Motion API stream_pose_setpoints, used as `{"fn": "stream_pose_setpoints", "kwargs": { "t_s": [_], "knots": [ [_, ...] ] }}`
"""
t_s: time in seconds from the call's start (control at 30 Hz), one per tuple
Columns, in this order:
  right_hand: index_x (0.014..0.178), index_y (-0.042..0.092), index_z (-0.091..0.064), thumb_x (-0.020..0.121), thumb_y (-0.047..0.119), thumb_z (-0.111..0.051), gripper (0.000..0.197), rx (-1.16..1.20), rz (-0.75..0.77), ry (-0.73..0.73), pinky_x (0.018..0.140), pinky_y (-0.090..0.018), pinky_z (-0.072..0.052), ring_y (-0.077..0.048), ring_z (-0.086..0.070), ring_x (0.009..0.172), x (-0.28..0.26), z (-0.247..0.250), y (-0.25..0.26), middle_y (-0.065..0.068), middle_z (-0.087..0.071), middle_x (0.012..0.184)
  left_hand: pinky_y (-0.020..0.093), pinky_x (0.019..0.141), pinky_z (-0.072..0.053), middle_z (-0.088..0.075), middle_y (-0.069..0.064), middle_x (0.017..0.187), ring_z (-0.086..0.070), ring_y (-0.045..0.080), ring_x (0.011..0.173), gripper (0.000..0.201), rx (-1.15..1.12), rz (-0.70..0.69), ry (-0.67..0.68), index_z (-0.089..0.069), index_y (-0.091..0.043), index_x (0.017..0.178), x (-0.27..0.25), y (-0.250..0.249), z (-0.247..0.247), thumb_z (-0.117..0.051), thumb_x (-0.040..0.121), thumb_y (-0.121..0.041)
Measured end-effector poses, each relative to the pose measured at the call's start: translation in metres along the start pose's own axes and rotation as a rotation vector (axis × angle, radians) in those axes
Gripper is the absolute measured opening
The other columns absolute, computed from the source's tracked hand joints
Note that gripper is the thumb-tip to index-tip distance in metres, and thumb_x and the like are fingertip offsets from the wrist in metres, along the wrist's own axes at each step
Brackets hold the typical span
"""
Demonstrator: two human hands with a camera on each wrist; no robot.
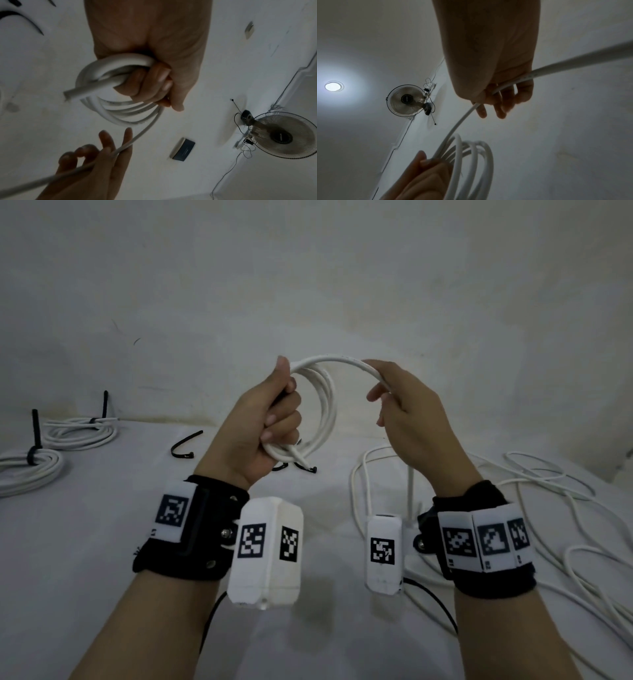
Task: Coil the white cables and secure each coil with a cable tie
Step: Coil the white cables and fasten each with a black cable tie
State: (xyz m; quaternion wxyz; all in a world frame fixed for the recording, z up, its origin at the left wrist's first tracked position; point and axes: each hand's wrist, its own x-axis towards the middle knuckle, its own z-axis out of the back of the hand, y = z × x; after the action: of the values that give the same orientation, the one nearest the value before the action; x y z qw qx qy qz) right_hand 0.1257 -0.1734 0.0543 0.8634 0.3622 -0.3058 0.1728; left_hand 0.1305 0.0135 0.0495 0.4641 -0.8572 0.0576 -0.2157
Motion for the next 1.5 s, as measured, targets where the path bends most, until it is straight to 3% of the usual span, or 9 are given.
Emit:
{"fn": "stream_pose_setpoints", "kwargs": {
  "t_s": [0.07,0.17,0.27,0.43,0.7,0.93,1.17,1.37,1.5],
  "knots": [
    [0.127,0.024,-0.054,0.099,0.024,-0.040,0.032,0.098,-0.039,-0.019,0.072,-0.016,-0.038,0.000,-0.051,0.079,-0.001,-0.003,0.006,0.003,-0.059,0.098,0.013,0.033,-0.017,-0.024,-0.009,0.035,-0.021,0.004,0.023,0.029,-0.018,-0.008,0.016,-0.038,-0.019,0.067,-0.001,0.002,-0.008,-0.047,0.078,-0.044],
    [0.125,0.032,-0.049,0.086,0.060,-0.054,0.048,0.193,-0.107,0.021,0.067,-0.015,-0.046,-0.003,-0.059,0.081,-0.005,-0.004,0.016,0.012,-0.058,0.097,0.012,0.032,-0.019,-0.025,-0.010,0.035,-0.023,0.004,0.023,0.032,-0.069,-0.018,0.060,-0.033,-0.020,0.066,-0.002,0.007,-0.013,-0.052,0.083,-0.038],
    [0.123,0.026,-0.049,0.082,0.032,-0.072,0.047,0.254,-0.122,0.049,0.068,-0.021,-0.056,-0.009,-0.067,0.074,-0.006,-0.009,0.019,0.006,-0.060,0.095,0.014,0.033,-0.021,-0.026,-0.011,0.036,-0.023,0.003,0.025,0.030,-0.078,-0.041,0.075,-0.039,-0.021,0.057,-0.002,0.013,-0.015,-0.054,0.083,-0.019],
    [0.107,0.005,-0.060,0.092,-0.001,-0.054,0.018,0.409,-0.101,0.112,0.070,-0.041,-0.060,-0.020,-0.072,0.068,-0.005,-0.008,0.018,-0.007,-0.066,0.083,0.015,0.037,-0.028,-0.029,-0.009,0.041,-0.028,0.003,0.032,0.036,0.182,-0.056,-0.071,-0.034,-0.017,0.060,0.001,0.011,-0.012,-0.050,0.091,-0.006],
    [0.114,0.003,-0.059,0.098,0.000,-0.045,0.021,0.504,-0.056,0.208,0.070,-0.031,-0.058,-0.020,-0.071,0.071,-0.003,-0.006,0.018,-0.006,-0.066,0.076,0.019,0.051,-0.047,-0.043,-0.009,0.053,-0.050,0.006,0.050,0.030,0.444,-0.120,-0.147,-0.051,-0.012,0.075,-0.003,-0.001,0.002,-0.054,0.084,-0.040],
    [0.130,0.024,-0.050,0.100,0.004,-0.039,0.038,0.510,-0.022,0.142,0.060,-0.025,-0.052,-0.019,-0.066,0.062,-0.006,-0.015,0.024,-0.007,-0.056,0.077,0.017,0.041,-0.037,-0.029,-0.007,0.049,-0.030,0.006,0.038,0.038,0.251,-0.024,-0.182,-0.037,-0.016,0.072,0.001,0.005,-0.012,-0.035,0.100,-0.042],
    [0.101,0.020,-0.050,0.101,0.032,-0.040,0.016,0.499,-0.015,-0.063,0.052,-0.038,-0.053,-0.020,-0.065,0.052,-0.006,-0.023,0.027,-0.003,-0.056,0.076,0.017,0.035,-0.026,-0.021,-0.006,0.049,-0.020,0.005,0.035,0.040,0.229,-0.060,-0.188,-0.032,-0.018,0.068,0.000,0.011,-0.022,-0.038,0.098,-0.044],
    [0.087,0.013,-0.047,0.102,0.025,-0.041,0.020,0.639,-0.128,-0.157,0.062,-0.031,-0.059,-0.013,-0.067,0.072,-0.002,-0.023,0.024,-0.006,-0.060,0.084,0.016,0.033,-0.022,-0.019,-0.007,0.048,-0.018,0.005,0.036,0.040,0.233,-0.024,-0.173,-0.031,-0.019,0.067,-0.001,0.013,-0.025,-0.042,0.096,-0.045],
    [0.084,0.012,-0.047,0.102,0.022,-0.040,0.022,0.645,-0.132,-0.368,0.059,-0.027,-0.057,-0.017,-0.066,0.069,0.001,-0.020,0.020,-0.005,-0.054,0.077,0.015,0.035,-0.022,-0.021,-0.008,0.048,-0.019,0.004,0.036,0.037,0.277,0.048,-0.079,-0.034,-0.020,0.070,-0.003,0.020,-0.030,-0.043,0.095,-0.044]
  ]
}}
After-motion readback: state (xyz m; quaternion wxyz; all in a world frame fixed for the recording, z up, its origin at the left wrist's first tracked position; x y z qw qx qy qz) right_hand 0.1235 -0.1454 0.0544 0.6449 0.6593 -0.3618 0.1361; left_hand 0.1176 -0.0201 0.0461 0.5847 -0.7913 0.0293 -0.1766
